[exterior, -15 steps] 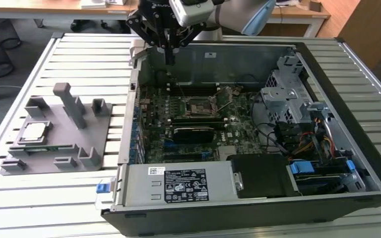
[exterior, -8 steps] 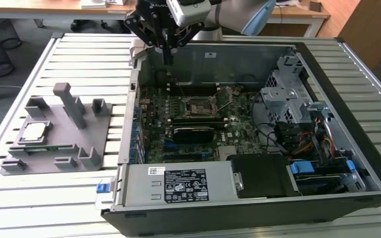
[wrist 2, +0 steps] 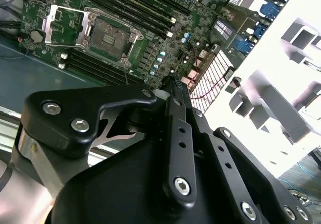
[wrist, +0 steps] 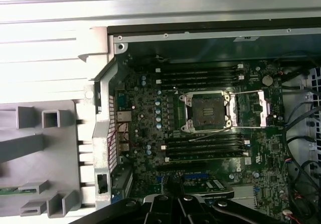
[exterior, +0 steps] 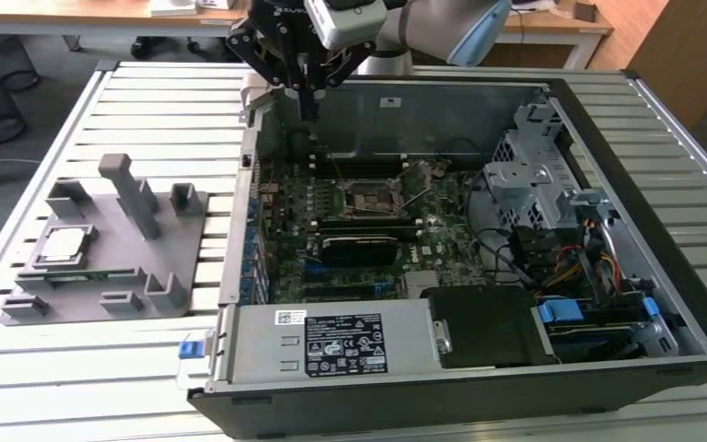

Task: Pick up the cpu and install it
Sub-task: 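Reach for the cpu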

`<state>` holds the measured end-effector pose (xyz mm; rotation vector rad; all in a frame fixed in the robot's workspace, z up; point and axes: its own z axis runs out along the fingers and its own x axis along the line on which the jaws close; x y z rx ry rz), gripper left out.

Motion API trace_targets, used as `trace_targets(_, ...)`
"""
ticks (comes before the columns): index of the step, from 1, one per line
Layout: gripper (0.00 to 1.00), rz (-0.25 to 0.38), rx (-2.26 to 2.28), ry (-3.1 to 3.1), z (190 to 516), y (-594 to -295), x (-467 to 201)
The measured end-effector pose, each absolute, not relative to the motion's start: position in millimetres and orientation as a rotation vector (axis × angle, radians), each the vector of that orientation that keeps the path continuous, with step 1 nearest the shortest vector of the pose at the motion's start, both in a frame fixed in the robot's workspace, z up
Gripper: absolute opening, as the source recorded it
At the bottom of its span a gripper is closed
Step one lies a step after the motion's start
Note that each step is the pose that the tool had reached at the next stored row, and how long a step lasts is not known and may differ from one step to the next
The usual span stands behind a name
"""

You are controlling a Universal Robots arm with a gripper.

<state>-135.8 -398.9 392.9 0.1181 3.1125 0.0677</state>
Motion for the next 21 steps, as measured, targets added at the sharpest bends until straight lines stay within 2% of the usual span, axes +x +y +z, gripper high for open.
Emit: trace_targets(21,0.11,0.068,0.118,3.112,392,-399,-147)
